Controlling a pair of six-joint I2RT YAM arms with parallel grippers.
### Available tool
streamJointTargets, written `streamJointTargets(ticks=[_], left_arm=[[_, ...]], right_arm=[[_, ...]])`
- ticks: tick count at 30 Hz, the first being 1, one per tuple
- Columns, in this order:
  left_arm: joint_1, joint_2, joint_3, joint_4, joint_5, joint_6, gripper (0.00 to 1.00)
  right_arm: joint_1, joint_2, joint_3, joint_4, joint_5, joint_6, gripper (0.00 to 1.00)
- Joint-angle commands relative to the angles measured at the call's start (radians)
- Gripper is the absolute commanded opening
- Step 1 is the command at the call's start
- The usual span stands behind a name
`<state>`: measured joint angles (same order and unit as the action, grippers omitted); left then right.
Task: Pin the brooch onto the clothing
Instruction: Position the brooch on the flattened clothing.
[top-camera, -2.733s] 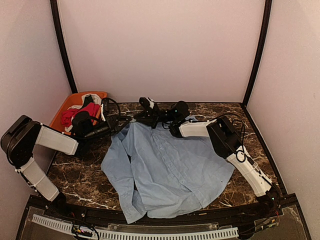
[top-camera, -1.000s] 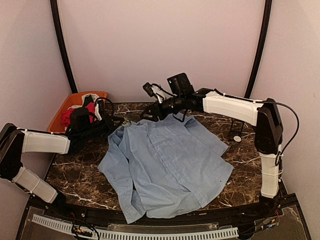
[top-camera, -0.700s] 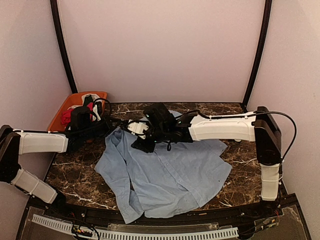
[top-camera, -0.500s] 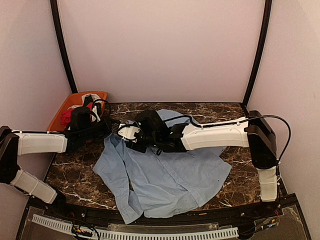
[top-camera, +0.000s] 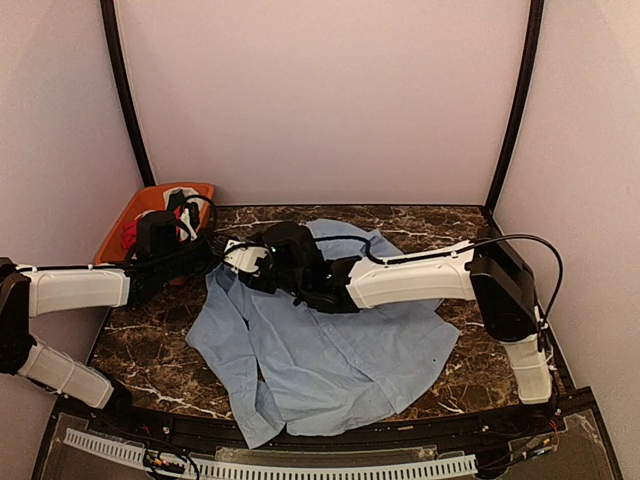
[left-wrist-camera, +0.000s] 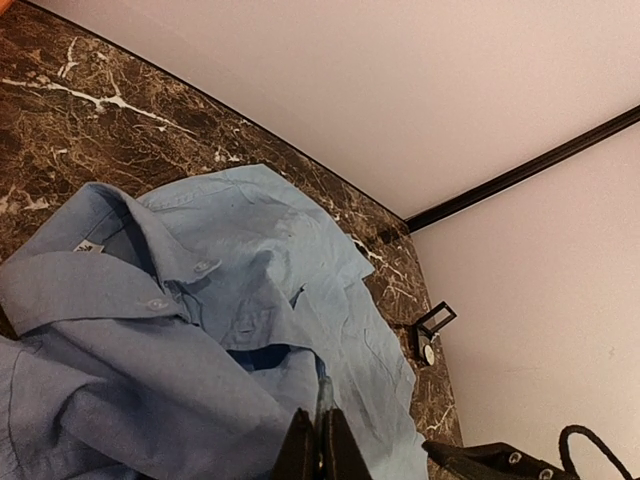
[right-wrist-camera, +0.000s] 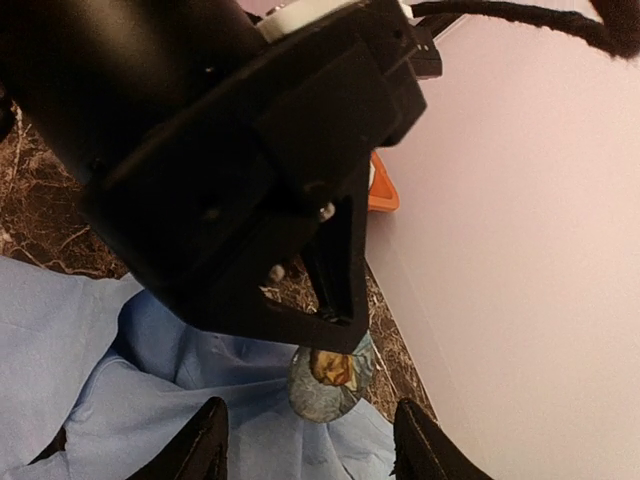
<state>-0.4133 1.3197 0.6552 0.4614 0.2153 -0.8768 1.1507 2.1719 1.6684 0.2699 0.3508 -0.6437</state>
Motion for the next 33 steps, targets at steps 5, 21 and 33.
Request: streamJointTargets(ticks=[5, 21, 33], left_arm=[[-0.004, -0.043, -0.004, 0.006, -0.01, -0.017, 0.02], [-0.004, -0.076, -0.031, 0.039, -0.01, -0.057, 0.02], [-0.004, -0.086, -0.04, 0.059, -0.003, -0.078, 0.02]], right_arm=[[0.025, 0.055, 0.03, 0.131, 0.011, -0.019, 0.5], [0.016, 0.134, 0.07, 0.23, 0.09, -0.084, 0.39], [-0.001, 0.173, 0.096, 0.309, 0.168, -0.127, 0.33]])
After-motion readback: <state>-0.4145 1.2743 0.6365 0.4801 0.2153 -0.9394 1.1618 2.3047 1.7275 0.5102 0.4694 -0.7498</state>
